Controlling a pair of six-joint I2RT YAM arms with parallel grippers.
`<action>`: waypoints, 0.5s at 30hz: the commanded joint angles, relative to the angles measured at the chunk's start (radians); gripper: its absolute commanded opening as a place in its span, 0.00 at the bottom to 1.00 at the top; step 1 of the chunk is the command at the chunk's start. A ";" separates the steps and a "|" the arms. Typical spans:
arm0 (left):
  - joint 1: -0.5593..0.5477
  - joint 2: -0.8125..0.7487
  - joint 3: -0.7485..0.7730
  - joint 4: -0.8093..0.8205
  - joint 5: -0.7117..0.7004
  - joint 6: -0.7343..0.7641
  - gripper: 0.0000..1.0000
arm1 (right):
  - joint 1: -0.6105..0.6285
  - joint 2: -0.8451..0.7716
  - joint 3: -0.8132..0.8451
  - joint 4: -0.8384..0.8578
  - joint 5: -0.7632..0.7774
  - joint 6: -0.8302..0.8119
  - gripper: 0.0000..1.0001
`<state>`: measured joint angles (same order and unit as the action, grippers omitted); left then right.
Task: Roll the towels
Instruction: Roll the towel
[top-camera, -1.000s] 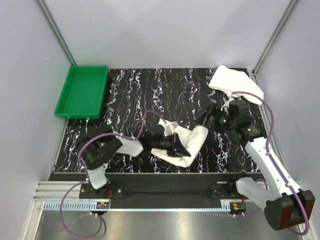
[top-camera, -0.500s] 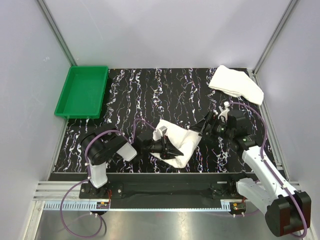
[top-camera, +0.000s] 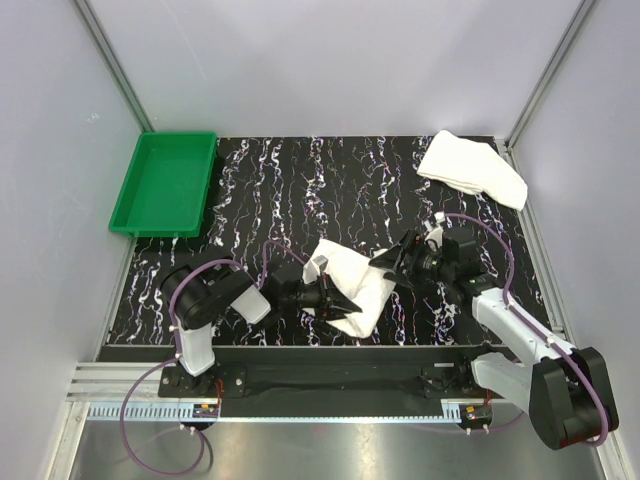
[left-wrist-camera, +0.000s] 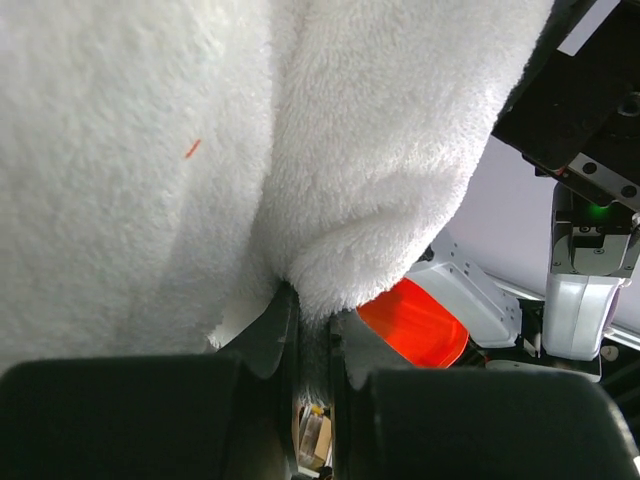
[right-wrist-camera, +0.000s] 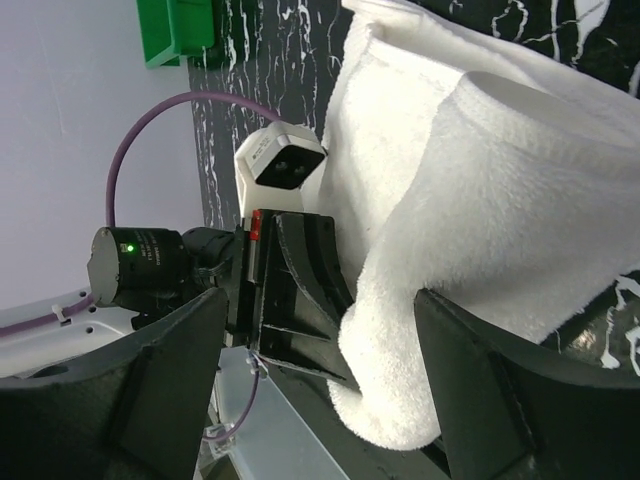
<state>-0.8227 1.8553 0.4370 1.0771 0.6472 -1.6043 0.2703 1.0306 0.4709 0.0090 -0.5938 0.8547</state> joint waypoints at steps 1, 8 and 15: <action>0.010 0.013 -0.011 -0.049 -0.034 0.018 0.00 | 0.049 0.028 0.006 0.140 -0.023 0.030 0.82; 0.027 0.027 -0.011 -0.083 -0.037 0.029 0.00 | 0.177 0.072 0.008 0.207 0.037 0.052 0.50; 0.059 0.035 -0.034 -0.051 -0.037 0.017 0.00 | 0.219 0.103 -0.014 0.224 0.074 0.058 0.29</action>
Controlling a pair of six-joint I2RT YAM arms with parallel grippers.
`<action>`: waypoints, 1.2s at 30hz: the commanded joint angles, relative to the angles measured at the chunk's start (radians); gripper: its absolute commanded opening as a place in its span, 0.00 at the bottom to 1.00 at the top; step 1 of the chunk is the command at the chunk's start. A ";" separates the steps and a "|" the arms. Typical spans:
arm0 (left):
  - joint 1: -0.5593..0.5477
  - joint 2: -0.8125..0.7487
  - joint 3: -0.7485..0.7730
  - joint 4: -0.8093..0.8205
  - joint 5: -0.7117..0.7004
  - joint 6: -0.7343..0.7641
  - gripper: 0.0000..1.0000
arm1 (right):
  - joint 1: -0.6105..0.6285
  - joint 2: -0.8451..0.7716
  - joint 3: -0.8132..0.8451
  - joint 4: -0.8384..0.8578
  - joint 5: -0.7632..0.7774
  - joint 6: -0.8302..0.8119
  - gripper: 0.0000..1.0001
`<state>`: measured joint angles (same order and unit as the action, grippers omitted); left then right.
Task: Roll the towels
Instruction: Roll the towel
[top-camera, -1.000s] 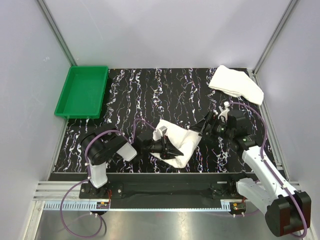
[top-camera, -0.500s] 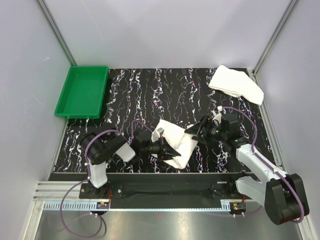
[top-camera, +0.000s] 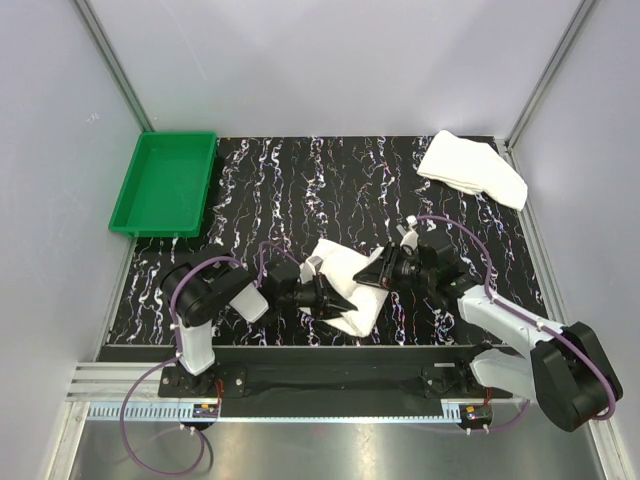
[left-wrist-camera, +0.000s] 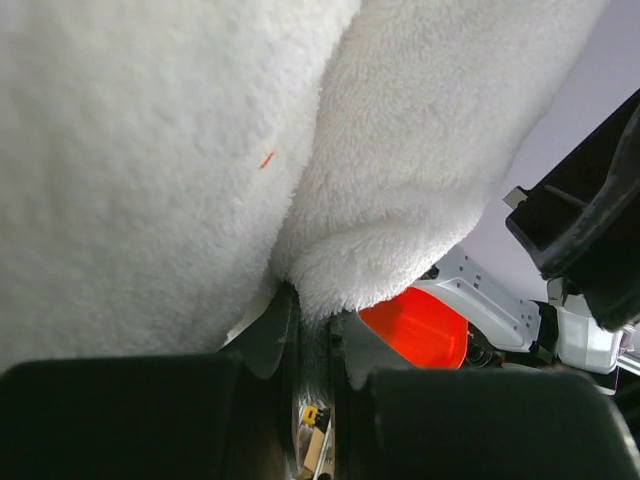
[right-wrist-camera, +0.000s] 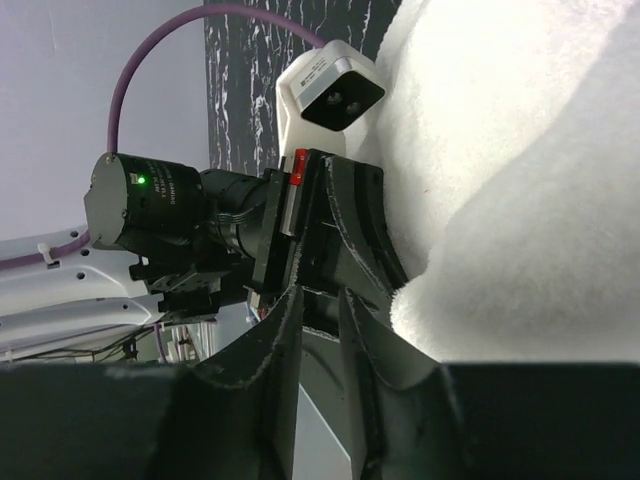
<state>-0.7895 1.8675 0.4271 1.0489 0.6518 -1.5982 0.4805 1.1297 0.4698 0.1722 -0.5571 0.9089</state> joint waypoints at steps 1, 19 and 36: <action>0.029 0.024 -0.027 -0.024 -0.041 0.012 0.00 | 0.009 0.005 -0.017 0.062 0.042 0.001 0.27; 0.039 -0.016 -0.048 -0.064 -0.050 0.053 0.08 | 0.009 0.355 -0.053 0.352 0.003 0.005 0.22; 0.020 -0.491 0.261 -1.195 -0.442 0.619 0.99 | 0.026 0.455 -0.050 0.405 -0.001 0.004 0.20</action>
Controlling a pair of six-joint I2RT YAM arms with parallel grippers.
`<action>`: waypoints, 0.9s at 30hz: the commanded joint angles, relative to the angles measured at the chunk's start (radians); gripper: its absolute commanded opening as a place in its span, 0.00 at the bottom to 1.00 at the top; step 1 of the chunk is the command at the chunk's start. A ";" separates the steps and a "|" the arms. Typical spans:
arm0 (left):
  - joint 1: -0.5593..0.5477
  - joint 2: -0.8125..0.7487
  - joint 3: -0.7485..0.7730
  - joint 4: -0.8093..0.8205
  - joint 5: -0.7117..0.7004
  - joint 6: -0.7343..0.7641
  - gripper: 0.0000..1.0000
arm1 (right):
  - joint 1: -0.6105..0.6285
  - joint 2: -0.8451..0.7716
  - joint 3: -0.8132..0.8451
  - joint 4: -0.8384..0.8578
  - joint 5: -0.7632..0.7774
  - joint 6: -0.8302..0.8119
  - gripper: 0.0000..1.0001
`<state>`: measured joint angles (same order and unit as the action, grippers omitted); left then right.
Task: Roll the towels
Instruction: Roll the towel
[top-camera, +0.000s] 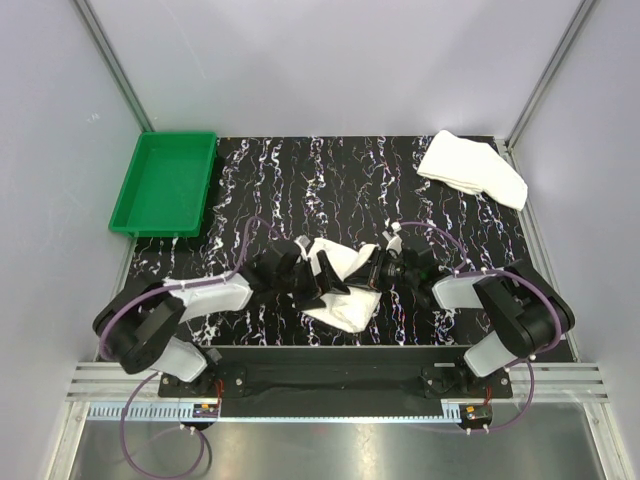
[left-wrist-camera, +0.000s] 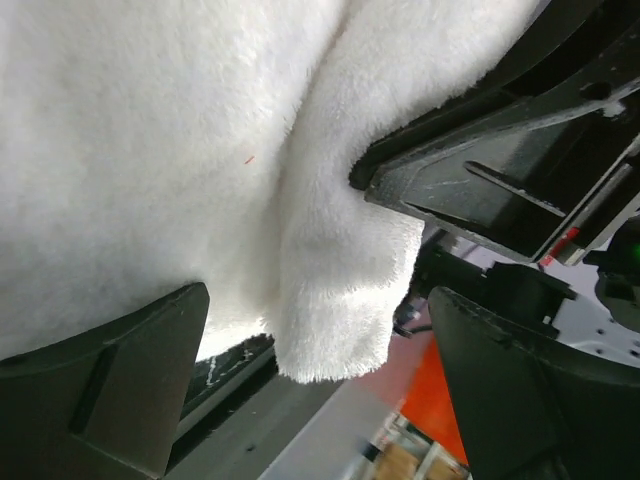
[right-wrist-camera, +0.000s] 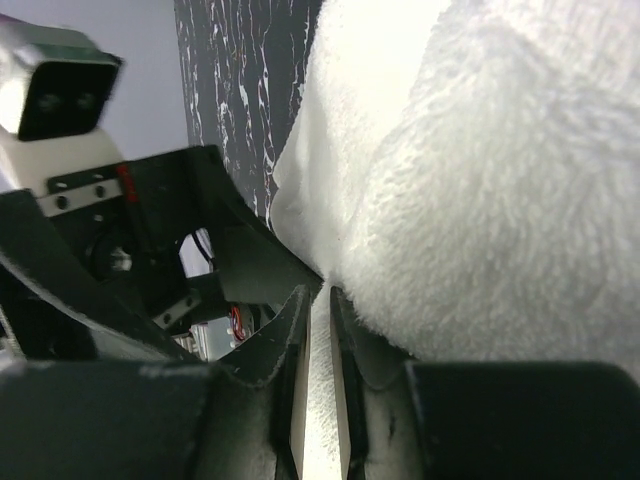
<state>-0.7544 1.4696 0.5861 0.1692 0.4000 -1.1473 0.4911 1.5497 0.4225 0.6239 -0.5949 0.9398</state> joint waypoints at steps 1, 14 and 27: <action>-0.028 -0.094 0.128 -0.316 -0.229 0.191 0.99 | 0.015 0.038 -0.001 -0.047 0.037 -0.027 0.21; -0.418 -0.149 0.491 -0.638 -0.954 0.515 0.99 | 0.027 0.069 0.013 -0.061 0.049 -0.045 0.20; -0.565 -0.079 0.454 -0.592 -1.026 0.652 0.99 | 0.040 0.058 -0.005 -0.062 0.107 -0.055 0.20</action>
<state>-1.2552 1.3426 0.9707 -0.4080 -0.4862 -0.5560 0.5133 1.5848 0.4400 0.6407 -0.5678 0.9386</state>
